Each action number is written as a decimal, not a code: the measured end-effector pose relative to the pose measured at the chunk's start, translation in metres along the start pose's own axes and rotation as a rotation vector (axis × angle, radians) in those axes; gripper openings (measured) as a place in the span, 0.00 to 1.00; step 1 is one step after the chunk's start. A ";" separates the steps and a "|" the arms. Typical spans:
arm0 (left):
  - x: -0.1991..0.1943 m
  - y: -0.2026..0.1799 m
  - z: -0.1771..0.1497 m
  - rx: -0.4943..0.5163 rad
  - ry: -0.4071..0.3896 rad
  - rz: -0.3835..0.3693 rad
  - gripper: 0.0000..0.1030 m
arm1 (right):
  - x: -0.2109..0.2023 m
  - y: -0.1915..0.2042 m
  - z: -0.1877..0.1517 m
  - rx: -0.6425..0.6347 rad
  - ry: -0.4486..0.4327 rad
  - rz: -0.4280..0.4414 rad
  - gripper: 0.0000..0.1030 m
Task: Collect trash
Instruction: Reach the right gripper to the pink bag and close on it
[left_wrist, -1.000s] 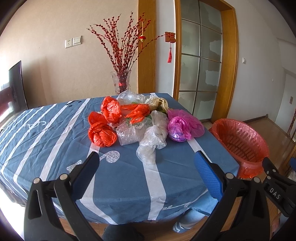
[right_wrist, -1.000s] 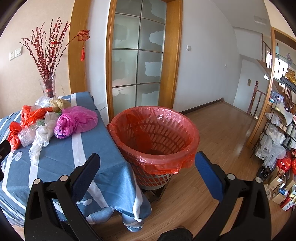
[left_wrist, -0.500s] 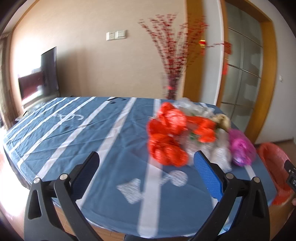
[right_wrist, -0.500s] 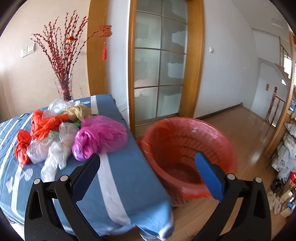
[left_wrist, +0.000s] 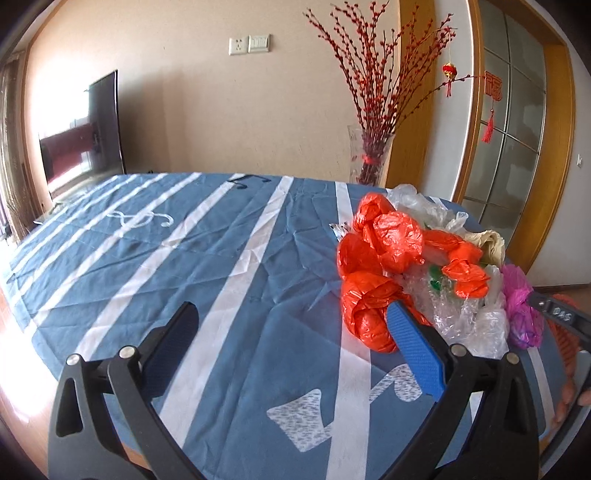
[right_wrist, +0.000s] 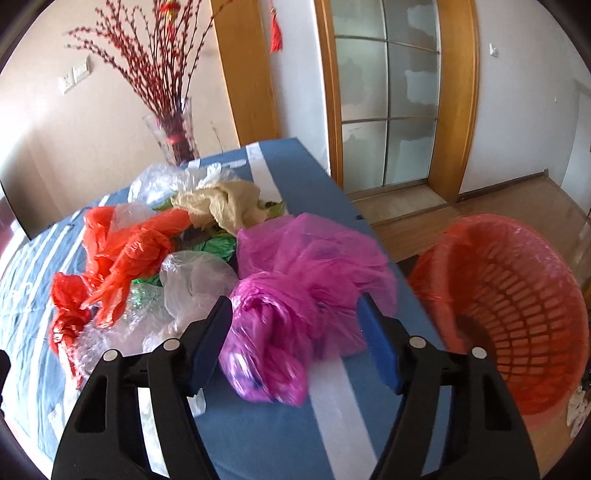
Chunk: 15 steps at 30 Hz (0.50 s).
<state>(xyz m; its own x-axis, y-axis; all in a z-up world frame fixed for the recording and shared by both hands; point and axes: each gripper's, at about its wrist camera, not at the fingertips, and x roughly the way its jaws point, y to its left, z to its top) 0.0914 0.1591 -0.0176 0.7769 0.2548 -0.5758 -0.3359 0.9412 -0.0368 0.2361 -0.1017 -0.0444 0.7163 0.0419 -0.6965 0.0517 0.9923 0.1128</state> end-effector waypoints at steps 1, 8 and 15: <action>0.003 0.000 0.001 -0.006 0.006 -0.009 0.96 | 0.005 0.001 -0.001 -0.006 0.011 0.000 0.65; 0.016 0.002 0.000 -0.025 0.030 -0.061 0.96 | 0.024 0.008 -0.012 -0.030 0.080 0.059 0.52; 0.021 -0.010 0.004 0.000 0.034 -0.104 0.92 | 0.021 0.010 -0.015 -0.061 0.072 0.090 0.34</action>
<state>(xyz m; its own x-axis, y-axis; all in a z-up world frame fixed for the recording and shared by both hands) 0.1133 0.1560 -0.0258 0.7890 0.1482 -0.5963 -0.2545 0.9621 -0.0976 0.2406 -0.0887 -0.0685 0.6639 0.1375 -0.7350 -0.0546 0.9892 0.1358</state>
